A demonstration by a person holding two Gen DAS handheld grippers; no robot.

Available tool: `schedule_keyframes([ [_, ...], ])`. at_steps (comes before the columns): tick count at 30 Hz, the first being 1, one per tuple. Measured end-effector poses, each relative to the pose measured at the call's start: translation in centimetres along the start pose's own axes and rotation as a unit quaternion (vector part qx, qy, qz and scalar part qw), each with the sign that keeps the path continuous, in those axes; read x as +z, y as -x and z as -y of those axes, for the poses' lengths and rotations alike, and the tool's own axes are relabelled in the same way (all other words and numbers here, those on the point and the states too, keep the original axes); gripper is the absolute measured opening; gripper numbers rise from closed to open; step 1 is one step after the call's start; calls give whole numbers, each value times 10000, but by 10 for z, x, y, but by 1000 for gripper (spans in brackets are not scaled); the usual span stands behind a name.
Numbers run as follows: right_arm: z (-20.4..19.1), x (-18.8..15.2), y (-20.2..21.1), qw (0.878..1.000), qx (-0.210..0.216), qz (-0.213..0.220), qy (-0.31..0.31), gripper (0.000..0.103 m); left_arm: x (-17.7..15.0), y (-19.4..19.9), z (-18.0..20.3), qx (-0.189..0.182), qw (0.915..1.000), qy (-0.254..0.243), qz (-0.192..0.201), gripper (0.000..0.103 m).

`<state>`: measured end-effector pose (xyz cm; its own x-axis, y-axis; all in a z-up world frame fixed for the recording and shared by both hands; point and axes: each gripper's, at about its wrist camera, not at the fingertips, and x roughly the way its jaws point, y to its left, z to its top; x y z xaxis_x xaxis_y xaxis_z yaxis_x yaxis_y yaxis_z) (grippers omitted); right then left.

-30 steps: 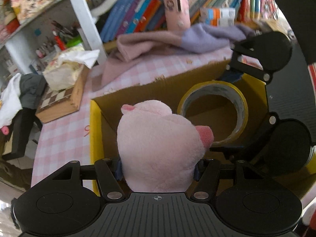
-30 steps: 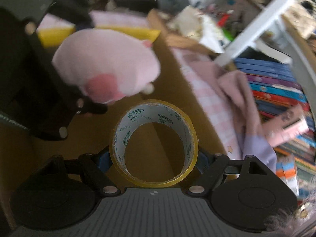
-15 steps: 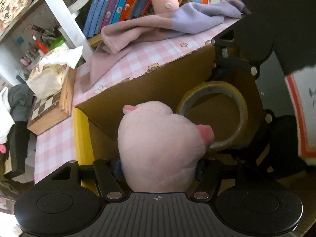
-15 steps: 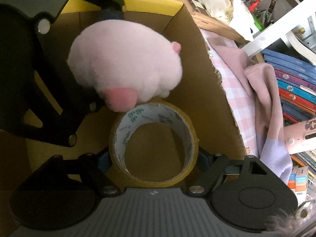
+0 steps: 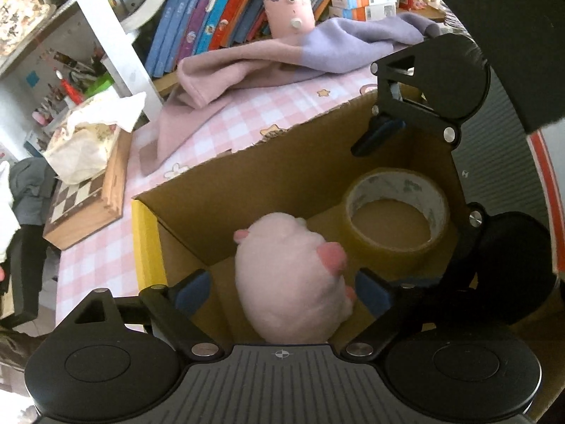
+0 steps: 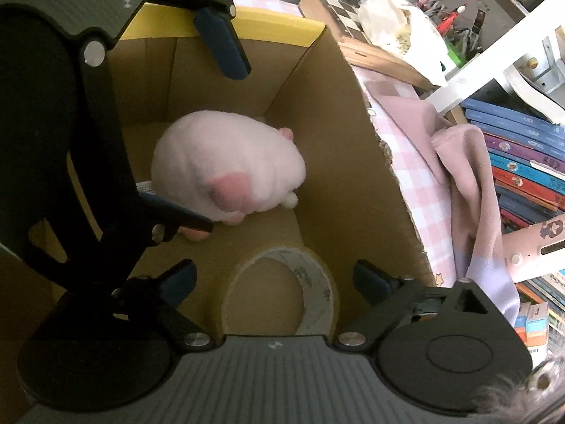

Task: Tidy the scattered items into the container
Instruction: 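Lower the pig and tape into the yellow box and open both tools, then raise both tools out of the box and pull back from it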

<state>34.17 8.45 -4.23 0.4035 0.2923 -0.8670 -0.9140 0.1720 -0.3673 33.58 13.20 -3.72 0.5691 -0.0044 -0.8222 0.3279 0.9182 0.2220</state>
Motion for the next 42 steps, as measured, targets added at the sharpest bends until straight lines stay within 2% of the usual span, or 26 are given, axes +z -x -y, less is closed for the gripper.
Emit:
schedule_keyframes([
  [2,2,1,3,9999,15,22,-147,98,-2,6,1,67,9999,93,65,92],
  [6,10,1,13,9994,-23,160,-321,98,-5,23,0,-26,9992,289,260,92],
  [12,7,-7,50,9964,-219,467,-671,98,-10,59,6,19,9970,366,682,98],
  [17,-1,-18,87,9907,-439,831,-980,100,-18,91,13,70,9937,408,1040,99],
  [28,-52,-41,156,9689,-1113,1731,-1373,100,-55,157,35,222,9837,699,1641,99],
  [34,-79,-54,183,9558,-1279,1939,-1805,100,-82,186,46,254,9783,1056,1764,99],
  [42,-117,-82,212,9256,-1761,2263,-2472,100,-124,218,62,422,9685,1439,1990,99],
])
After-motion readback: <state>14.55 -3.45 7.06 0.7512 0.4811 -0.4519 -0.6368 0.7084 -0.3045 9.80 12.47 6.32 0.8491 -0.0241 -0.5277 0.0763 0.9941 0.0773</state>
